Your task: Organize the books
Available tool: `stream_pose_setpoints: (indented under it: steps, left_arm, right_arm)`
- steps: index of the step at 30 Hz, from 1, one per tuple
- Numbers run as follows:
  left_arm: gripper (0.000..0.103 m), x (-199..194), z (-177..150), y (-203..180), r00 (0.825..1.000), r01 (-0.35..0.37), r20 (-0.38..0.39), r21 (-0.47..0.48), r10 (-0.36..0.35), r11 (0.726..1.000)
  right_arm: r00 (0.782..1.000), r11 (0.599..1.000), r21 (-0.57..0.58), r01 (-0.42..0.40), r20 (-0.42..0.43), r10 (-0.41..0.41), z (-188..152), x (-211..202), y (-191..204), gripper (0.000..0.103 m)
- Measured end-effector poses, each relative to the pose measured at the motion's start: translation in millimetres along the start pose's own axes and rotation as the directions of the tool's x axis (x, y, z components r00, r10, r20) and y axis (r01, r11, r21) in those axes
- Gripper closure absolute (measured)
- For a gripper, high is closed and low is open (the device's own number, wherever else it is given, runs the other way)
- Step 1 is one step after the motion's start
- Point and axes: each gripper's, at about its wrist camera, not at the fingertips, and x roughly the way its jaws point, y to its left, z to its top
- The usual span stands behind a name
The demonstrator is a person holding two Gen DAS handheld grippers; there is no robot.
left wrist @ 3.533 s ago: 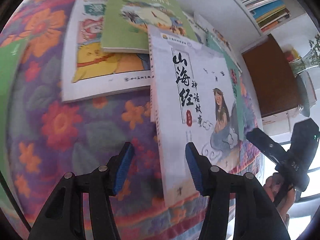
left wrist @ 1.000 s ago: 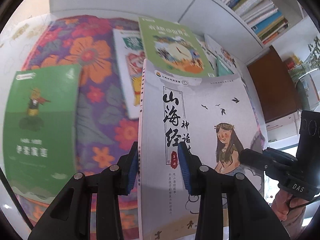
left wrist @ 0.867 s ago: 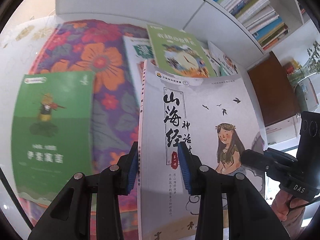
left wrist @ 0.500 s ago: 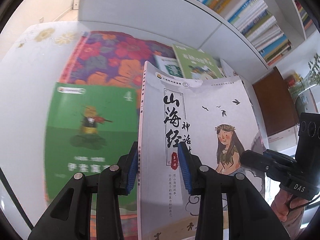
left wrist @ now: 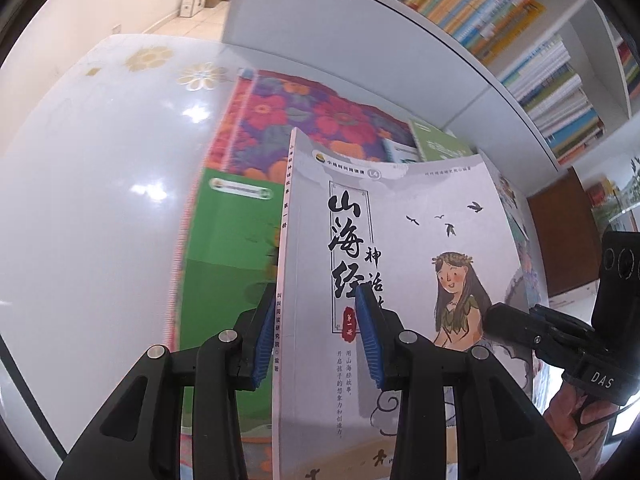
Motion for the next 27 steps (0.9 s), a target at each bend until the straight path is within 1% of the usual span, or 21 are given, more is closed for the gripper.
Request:
stream_pose_setpoints:
  steps: [4, 11, 13, 18, 20, 23, 26, 27]
  left_arm:
    - [0.069, 3, -1, 19, 1.0, -0.009, 0.009, -0.02, 0.009, 1.0]
    - [0.069, 18, -4, 47, 0.999, -0.032, -0.015, -0.054, 0.031, 0.998]
    - [0.069, 22, -3, 50, 0.999, -0.04, -0.021, -0.054, 0.039, 0.998]
    - [0.069, 33, -3, 62, 0.998, -0.032, -0.05, -0.083, 0.028, 0.996]
    - [0.068, 36, -3, 64, 0.998, -0.03, -0.06, -0.09, 0.024, 0.996]
    - [0.067, 38, -3, 67, 0.997, -0.035, -0.068, -0.088, 0.029, 0.995]
    - [0.066, 38, -2, 69, 0.998, -0.029, -0.065, -0.091, 0.023, 0.995]
    - [0.066, 38, -2, 69, 0.998, -0.031, -0.063, -0.09, 0.025, 0.995]
  right_arm:
    - [1.0, 1.0, -0.005, -0.013, -0.015, 0.013, 3, 21, 6, 0.09]
    - [0.999, 1.0, 0.015, -0.027, -0.043, 0.028, 8, 59, 3, 0.09]
    - [0.999, 1.0, 0.017, -0.027, -0.047, 0.027, 7, 68, 2, 0.09]
    - [0.998, 0.999, 0.047, -0.025, -0.059, 0.028, 4, 83, -4, 0.09]
    - [0.997, 0.998, 0.058, -0.01, -0.073, 0.014, 1, 89, -8, 0.09]
    - [0.996, 0.996, 0.087, -0.008, -0.086, 0.016, -4, 97, -16, 0.09]
    - [0.996, 0.995, 0.101, 0.019, -0.091, -0.009, -10, 103, -22, 0.09]
    - [0.996, 0.994, 0.108, 0.015, -0.091, -0.005, -13, 105, -24, 0.09]
